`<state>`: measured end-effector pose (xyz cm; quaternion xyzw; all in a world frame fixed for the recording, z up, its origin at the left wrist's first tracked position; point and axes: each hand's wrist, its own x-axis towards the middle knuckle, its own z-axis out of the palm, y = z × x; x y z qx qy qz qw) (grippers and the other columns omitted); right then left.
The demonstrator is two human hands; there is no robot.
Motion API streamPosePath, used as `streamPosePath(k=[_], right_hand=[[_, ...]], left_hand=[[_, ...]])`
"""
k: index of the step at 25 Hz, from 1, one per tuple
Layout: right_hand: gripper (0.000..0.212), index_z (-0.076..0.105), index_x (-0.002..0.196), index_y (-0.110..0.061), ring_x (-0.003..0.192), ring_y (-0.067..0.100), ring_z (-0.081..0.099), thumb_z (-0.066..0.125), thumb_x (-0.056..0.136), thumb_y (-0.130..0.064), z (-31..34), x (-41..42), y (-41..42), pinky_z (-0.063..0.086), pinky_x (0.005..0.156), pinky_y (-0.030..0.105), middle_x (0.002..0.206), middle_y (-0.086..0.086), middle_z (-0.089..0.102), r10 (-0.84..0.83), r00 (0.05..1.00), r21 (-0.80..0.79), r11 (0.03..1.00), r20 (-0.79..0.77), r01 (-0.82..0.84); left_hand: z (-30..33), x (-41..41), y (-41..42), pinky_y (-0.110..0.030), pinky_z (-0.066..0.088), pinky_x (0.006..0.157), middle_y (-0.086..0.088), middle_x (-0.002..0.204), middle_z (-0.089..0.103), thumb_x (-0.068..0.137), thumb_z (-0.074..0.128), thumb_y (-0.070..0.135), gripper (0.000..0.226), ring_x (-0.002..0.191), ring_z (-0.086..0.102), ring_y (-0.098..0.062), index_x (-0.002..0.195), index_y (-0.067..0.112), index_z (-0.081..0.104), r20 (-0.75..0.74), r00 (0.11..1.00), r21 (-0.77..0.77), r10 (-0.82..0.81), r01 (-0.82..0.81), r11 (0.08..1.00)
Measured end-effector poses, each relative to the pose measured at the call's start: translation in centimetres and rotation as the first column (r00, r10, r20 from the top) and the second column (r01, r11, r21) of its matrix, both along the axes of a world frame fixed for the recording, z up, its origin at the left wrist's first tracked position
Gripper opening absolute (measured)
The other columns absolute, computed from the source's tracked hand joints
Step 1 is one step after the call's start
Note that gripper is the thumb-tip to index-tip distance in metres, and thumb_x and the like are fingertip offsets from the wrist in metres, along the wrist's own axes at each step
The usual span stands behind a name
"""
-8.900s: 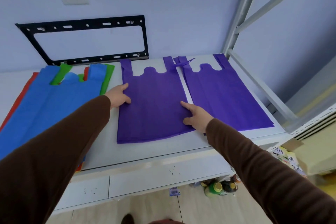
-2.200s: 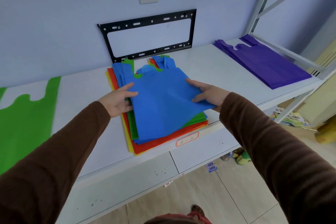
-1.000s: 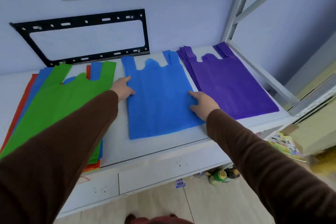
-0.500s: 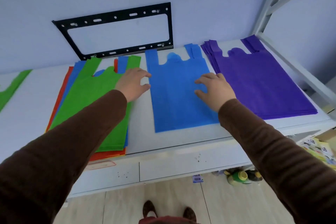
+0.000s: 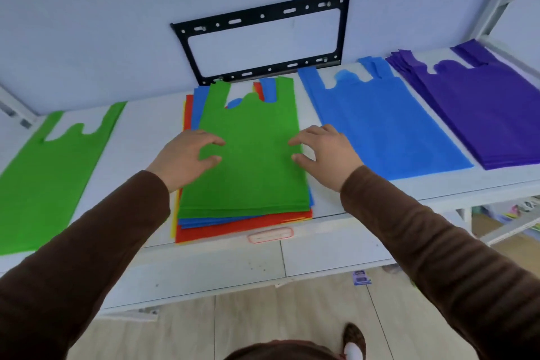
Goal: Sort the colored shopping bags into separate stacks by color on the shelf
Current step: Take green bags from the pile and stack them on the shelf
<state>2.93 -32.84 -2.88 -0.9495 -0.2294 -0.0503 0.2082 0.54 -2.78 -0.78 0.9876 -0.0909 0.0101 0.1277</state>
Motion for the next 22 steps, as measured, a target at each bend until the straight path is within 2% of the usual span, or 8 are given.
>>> streamPosePath(k=[4,6,8,10,13,15,19,22], right_hand=[[0.036,0.060,0.123,-0.029,0.119,0.023,0.049,0.059,0.090,-0.042,-1.2,-4.0,6.4,0.042,0.102,0.044,0.126,-0.002,0.062,-0.032,0.998,-0.034,0.999,-0.052,0.030],[0.039,0.060,0.123,-0.029,0.116,0.024,0.050,0.061,0.088,-0.046,-1.8,-5.8,8.4,0.043,0.101,0.044,0.123,-0.001,0.063,-0.060,0.995,-0.034,0.998,-0.075,0.057],[0.041,0.060,0.122,-0.030,0.114,0.022,0.051,0.062,0.085,-0.048,-2.1,-7.6,9.9,0.043,0.100,0.043,0.121,-0.002,0.063,-0.085,0.993,-0.018,0.996,-0.075,0.084],[0.045,0.058,0.124,-0.030,0.114,0.021,0.050,0.063,0.084,-0.050,-2.2,-9.0,11.2,0.043,0.100,0.043,0.122,-0.003,0.062,-0.076,0.995,-0.059,0.996,-0.068,0.072],[0.054,0.052,0.132,-0.030,0.120,0.022,0.046,0.061,0.084,-0.052,-2.5,-9.9,13.0,0.040,0.102,0.042,0.129,-0.003,0.057,-0.061,0.994,-0.193,0.980,-0.085,0.044],[0.057,0.050,0.135,-0.029,0.120,0.023,0.046,0.061,0.084,-0.052,-2.6,-9.9,13.4,0.040,0.101,0.041,0.131,-0.002,0.055,-0.086,0.990,-0.221,0.974,-0.109,0.060],[0.059,0.051,0.135,-0.031,0.114,0.023,0.046,0.060,0.082,-0.057,-2.5,-9.5,13.9,0.043,0.097,0.041,0.123,-0.001,0.056,-0.105,0.986,-0.233,0.970,-0.126,0.074],[0.056,0.055,0.131,-0.033,0.110,0.022,0.048,0.059,0.082,-0.060,-2.4,-9.0,14.5,0.044,0.095,0.041,0.121,-0.001,0.057,-0.099,0.984,-0.212,0.975,-0.146,0.067]], left_hand=[[-1.7,-2.1,5.4,-0.036,0.037,0.103,-0.001,0.127,0.062,0.087,0.069,0.037,0.041,0.120,0.051,-0.024,0.125,0.024,0.062,-0.011,0.990,0.014,-0.142,0.142,0.990],[-2.2,-3.0,6.5,-0.038,0.038,0.103,0.000,0.127,0.061,0.080,0.066,0.056,0.057,0.118,0.050,-0.023,0.127,0.024,0.061,-0.067,0.974,0.004,-0.216,0.216,0.976],[-2.6,-3.8,6.8,-0.037,0.039,0.103,0.005,0.130,0.058,0.066,0.053,0.080,0.084,0.119,0.048,-0.019,0.130,0.027,0.057,-0.139,0.947,0.030,-0.289,0.295,0.955],[-3.3,-4.2,6.5,-0.034,0.038,0.103,0.009,0.135,0.052,0.061,0.048,0.087,0.093,0.123,0.045,-0.016,0.136,0.032,0.049,-0.158,0.924,0.148,-0.349,0.372,0.916],[-3.8,-4.1,6.2,-0.035,0.035,0.104,0.011,0.139,0.048,0.067,0.055,0.077,0.085,0.125,0.045,-0.016,0.140,0.036,0.041,-0.101,0.911,0.291,-0.399,0.411,0.864],[-3.5,-3.9,6.2,-0.036,0.033,0.105,0.011,0.138,0.048,0.068,0.057,0.072,0.083,0.126,0.045,-0.016,0.141,0.035,0.040,-0.092,0.910,0.332,-0.404,0.410,0.849],[-3.0,-3.4,6.3,-0.034,0.036,0.102,0.012,0.137,0.053,0.076,0.059,0.064,0.067,0.124,0.049,-0.015,0.136,0.035,0.049,-0.084,0.896,0.294,-0.435,0.440,0.849],[-2.4,-2.5,6.9,-0.034,0.038,0.104,0.013,0.139,0.054,0.083,0.059,0.063,0.055,0.126,0.049,-0.013,0.132,0.036,0.057,-0.183,0.886,0.153,-0.426,0.454,0.878]])
